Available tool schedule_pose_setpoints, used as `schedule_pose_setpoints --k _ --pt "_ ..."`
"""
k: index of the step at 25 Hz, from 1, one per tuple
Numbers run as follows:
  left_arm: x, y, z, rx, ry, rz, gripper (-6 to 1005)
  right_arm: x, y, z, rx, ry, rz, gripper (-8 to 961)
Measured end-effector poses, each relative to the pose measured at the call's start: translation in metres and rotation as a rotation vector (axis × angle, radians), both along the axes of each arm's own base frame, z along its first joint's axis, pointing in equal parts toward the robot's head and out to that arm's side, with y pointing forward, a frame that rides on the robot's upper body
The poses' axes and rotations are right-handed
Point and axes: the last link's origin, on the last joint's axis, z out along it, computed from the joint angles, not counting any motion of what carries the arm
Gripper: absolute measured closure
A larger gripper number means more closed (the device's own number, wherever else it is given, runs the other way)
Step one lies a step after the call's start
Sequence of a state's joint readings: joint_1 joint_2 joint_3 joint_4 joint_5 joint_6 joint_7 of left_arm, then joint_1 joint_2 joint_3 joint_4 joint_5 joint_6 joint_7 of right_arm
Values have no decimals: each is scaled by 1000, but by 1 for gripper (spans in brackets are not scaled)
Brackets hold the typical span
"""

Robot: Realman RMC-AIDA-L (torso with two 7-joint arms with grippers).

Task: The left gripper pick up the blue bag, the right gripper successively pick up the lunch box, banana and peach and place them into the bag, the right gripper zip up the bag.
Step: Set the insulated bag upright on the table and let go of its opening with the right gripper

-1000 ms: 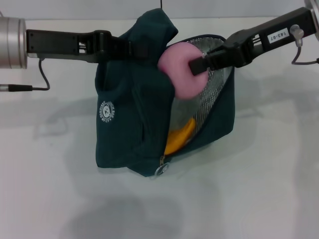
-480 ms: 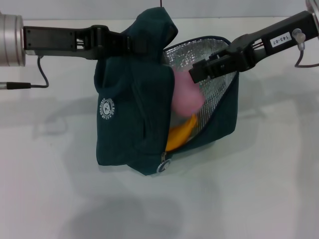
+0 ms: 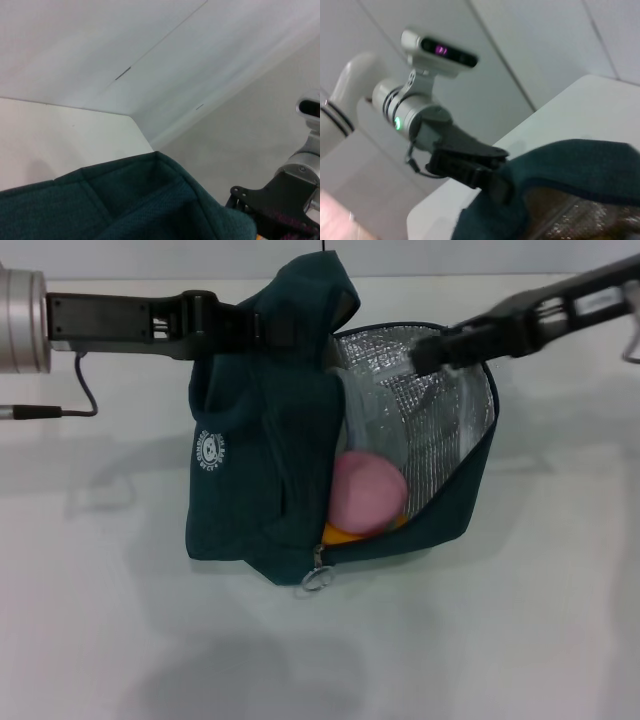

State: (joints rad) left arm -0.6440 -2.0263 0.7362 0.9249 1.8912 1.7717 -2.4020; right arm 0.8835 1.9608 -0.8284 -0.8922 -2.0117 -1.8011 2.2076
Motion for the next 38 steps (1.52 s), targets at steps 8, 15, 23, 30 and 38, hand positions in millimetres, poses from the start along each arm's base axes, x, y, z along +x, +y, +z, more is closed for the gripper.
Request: schedule_pose_setpoints --k 8,15,23,30,38 --pt "-2 -1 0 -2 0 4 955 73 -24 40 108 156 -252 468" --pt "-3 -2 -1 -9 -2 7 955 130 -46 27 94 245 -504 225" --pt "-2 -1 -6 -23 -9 6 955 141 -41 -19 55 262 -628 131" --pt "-2 -1 -5 -21 -6 -1 955 123 -27 -52 29 204 -625 145" --pt "-4 -1 -4 -18 -5 1 955 117 -26 -55 36 202 -585 364"
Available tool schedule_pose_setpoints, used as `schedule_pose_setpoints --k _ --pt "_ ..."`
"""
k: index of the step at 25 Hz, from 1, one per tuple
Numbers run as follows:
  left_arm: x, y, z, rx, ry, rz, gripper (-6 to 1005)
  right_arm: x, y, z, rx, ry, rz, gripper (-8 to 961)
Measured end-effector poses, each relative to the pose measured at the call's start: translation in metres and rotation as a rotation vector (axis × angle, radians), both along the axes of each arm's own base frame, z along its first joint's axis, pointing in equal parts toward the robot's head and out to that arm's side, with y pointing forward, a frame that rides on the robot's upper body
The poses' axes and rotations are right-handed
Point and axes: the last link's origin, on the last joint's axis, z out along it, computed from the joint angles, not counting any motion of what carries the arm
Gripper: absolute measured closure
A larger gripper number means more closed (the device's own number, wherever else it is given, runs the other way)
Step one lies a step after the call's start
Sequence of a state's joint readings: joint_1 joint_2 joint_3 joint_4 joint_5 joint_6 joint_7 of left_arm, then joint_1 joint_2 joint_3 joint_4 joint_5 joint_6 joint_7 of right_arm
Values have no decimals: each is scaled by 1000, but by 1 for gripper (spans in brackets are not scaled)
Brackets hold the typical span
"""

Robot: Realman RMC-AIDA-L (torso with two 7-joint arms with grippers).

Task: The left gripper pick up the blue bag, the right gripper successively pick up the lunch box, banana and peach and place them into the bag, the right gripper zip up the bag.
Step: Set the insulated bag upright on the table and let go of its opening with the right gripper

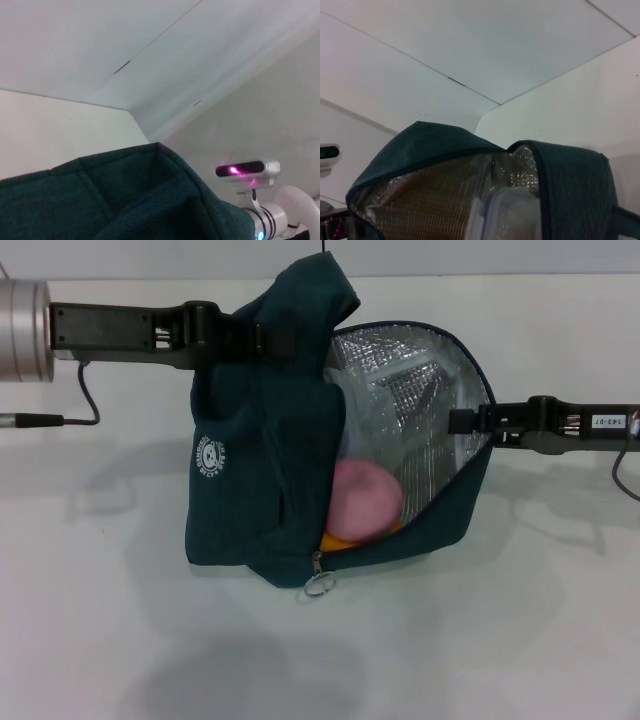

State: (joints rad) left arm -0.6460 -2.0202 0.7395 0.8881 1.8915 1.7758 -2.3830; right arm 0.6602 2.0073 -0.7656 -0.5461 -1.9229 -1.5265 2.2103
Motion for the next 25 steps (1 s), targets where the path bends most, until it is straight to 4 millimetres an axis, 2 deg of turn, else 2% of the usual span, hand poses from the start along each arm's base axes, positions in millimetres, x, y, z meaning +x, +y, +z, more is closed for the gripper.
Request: schedule_pose_setpoints --k 11,15,21,25 --pt "1 0 -1 -3 2 -4 955 -2 -2 2 10 34 10 804" --pt "1 0 0 -7 4 -4 955 -8 0 10 41 83 41 840" --pt "8 -1 2 -48 -7 -11 955 -23 4 44 103 175 137 894" --pt "14 -3 -5 -116 -58 -4 955 -32 8 61 113 164 172 923"
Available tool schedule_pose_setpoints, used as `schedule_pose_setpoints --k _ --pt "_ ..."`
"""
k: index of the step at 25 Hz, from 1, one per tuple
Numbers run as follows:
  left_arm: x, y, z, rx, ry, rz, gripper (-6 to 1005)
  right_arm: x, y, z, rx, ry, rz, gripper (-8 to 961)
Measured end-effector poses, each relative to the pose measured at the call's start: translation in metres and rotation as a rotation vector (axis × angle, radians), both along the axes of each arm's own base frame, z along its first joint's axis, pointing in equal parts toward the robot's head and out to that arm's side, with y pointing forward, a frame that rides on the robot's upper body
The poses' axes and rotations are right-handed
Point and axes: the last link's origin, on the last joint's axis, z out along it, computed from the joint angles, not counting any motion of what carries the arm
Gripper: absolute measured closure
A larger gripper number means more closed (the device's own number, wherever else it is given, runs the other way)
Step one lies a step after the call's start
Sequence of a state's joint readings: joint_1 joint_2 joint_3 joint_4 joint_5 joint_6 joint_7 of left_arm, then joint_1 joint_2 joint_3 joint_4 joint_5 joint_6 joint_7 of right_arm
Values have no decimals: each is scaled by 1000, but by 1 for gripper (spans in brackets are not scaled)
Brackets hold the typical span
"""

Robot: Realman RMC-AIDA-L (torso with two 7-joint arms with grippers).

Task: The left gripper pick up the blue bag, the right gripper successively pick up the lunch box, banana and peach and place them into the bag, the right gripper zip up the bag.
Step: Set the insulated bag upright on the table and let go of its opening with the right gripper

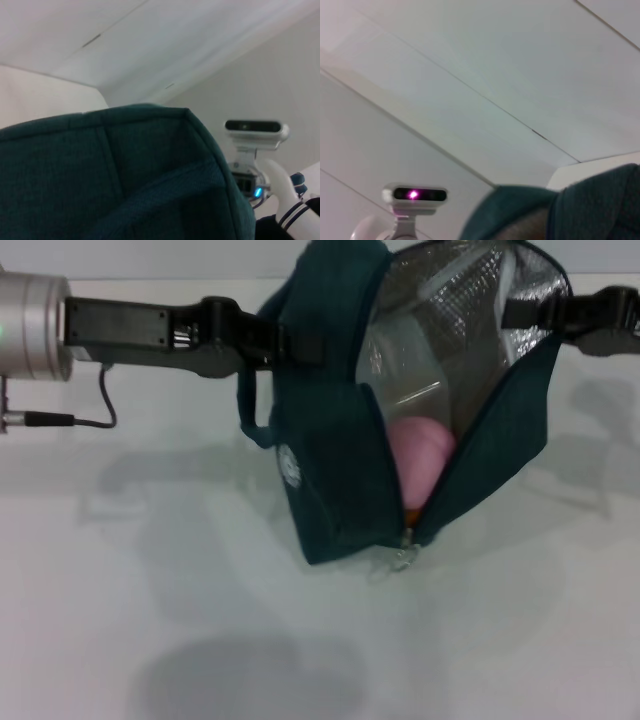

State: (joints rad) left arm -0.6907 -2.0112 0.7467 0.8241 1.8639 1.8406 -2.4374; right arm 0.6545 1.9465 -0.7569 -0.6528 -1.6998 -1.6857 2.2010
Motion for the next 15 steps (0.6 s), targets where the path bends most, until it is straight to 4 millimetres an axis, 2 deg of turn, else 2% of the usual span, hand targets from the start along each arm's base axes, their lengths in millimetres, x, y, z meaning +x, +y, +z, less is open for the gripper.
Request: schedule_pose_setpoints --k 4,10,15 --pt "-6 2 -15 -34 24 48 955 -5 3 2 -29 -16 3 929" --pt "-11 8 -40 -28 75 87 955 1 1 -14 -79 -72 -23 933" --pt "-14 10 -50 -18 109 99 955 8 2 -24 -94 -120 -51 928"
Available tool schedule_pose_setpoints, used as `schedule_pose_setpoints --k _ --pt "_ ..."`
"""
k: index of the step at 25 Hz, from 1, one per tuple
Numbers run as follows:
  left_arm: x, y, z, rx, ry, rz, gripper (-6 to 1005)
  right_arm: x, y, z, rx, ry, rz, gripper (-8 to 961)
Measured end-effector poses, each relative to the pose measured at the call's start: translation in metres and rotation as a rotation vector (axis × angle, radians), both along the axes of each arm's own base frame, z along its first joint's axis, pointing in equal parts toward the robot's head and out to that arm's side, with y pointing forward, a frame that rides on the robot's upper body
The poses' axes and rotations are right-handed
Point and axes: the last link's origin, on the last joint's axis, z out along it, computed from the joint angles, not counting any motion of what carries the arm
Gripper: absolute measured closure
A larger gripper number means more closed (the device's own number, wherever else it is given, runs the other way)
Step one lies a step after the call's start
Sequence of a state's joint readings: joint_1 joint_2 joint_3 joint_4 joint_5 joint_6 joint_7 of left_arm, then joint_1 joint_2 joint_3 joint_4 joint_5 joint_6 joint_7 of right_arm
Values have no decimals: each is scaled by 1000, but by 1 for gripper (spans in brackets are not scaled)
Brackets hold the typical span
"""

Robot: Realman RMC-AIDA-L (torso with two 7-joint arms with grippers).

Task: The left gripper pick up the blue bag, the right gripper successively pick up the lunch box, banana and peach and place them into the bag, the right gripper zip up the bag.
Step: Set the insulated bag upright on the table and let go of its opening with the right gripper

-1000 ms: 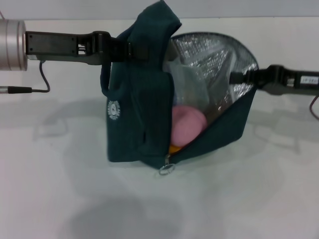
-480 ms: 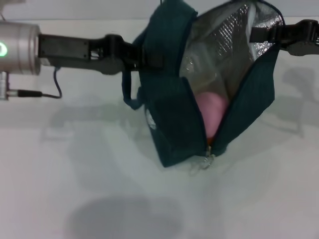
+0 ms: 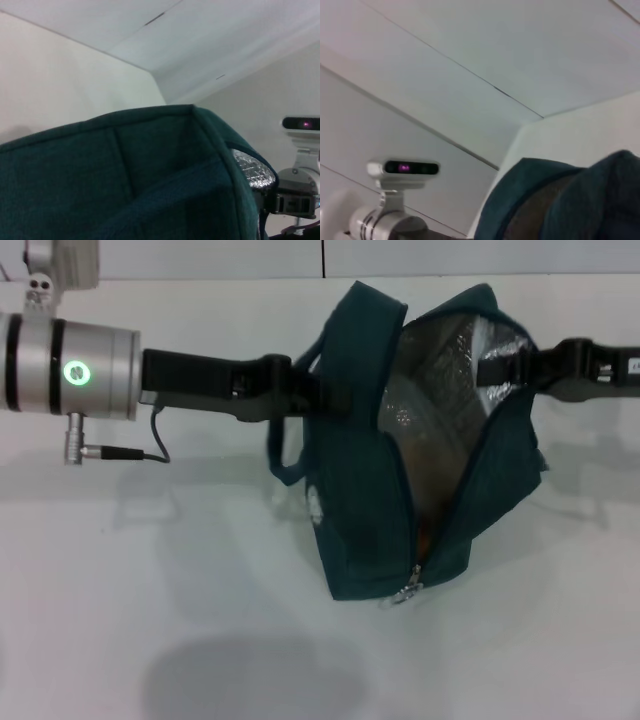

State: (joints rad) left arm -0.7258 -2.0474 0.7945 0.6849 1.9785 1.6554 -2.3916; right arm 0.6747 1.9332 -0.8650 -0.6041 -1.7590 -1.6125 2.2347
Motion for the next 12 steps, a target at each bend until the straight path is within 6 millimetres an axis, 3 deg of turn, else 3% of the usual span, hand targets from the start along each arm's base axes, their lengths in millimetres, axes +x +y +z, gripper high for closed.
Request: schedule_pose_setpoints --k 11,12 --pt "0 -4 -6 -12 -9 3 955 2 -5 0 -20 -20 26 916" --pt "0 -4 -7 -12 -9 3 955 2 -5 0 -20 -18 26 859"
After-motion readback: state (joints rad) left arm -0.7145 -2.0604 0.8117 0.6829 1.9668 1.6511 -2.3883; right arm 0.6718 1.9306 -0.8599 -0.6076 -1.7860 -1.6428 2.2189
